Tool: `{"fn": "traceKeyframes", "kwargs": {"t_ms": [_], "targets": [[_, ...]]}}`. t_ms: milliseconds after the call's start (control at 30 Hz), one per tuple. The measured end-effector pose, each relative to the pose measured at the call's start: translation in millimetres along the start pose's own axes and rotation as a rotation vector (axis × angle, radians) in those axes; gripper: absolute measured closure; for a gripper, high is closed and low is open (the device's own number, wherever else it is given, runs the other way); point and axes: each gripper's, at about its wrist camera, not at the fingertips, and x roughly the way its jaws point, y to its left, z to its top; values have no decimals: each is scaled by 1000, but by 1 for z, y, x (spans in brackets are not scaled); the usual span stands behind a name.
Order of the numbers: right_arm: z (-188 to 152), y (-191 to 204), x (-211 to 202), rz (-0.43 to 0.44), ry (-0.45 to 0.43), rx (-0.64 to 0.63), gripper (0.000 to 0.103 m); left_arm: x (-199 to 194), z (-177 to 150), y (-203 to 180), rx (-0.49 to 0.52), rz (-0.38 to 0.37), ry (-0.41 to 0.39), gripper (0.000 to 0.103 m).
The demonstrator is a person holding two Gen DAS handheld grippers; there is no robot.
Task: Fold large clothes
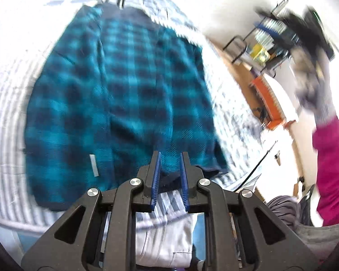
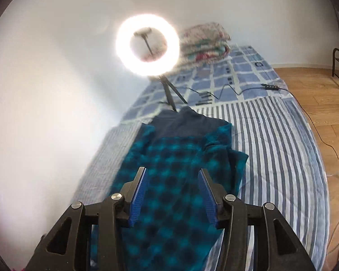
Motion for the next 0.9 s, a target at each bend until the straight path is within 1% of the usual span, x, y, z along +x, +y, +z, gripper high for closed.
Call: {"fn": "traceKeyframes", "kwargs": {"t_ms": [33, 67, 167, 267, 333, 367, 433, 500, 533, 567, 633, 667, 733, 767, 833, 900], "targets": [[-5, 8, -26, 1, -18, 7, 54, -18, 1, 2, -5, -4, -25, 89], [-8, 14, -43, 4, -30, 11, 53, -37, 2, 3, -7, 0, -55, 89], [-16, 34, -115, 58, -94, 48, 53, -98, 6, 3, -5, -2, -152, 89], [-16, 45, -169, 92, -156, 80, 53, -148, 10, -3, 3, 2, -240, 89], [-16, 56, -206, 71, -200, 55, 53, -180, 10, -11, 27, 22, -290, 89], [-16, 60, -216, 55, -214, 42, 51, -194, 10, -15, 39, 28, -309, 89], [-18, 66, -240, 29, -244, 33, 49, -210, 11, -21, 56, 33, -332, 89], [-22, 68, -253, 13, -251, 26, 49, -218, 11, -29, 74, 35, -336, 83], [-24, 69, -257, -8, -249, 10, 48, -216, 11, -34, 87, 36, -327, 75], [-27, 69, -261, -27, -247, -7, 46, -211, 10, -37, 96, 35, -317, 72], [-37, 65, -252, -85, -227, -32, 44, -191, 9, -44, 105, 29, -282, 72], [-43, 61, -247, -96, -214, -29, 44, -176, 9, -48, 113, 19, -257, 72], [-64, 44, -219, -113, -149, -5, 45, -146, 6, -51, 117, 21, -219, 72], [-74, 37, -204, -118, -116, 3, 45, -123, 6, -51, 117, 19, -187, 72], [-103, 22, -168, -133, -35, 13, 45, -84, 6, -45, 80, 16, -125, 72], [-136, 5, -124, -118, 68, 38, 46, -45, 6, -34, 27, 4, -55, 72]]}}
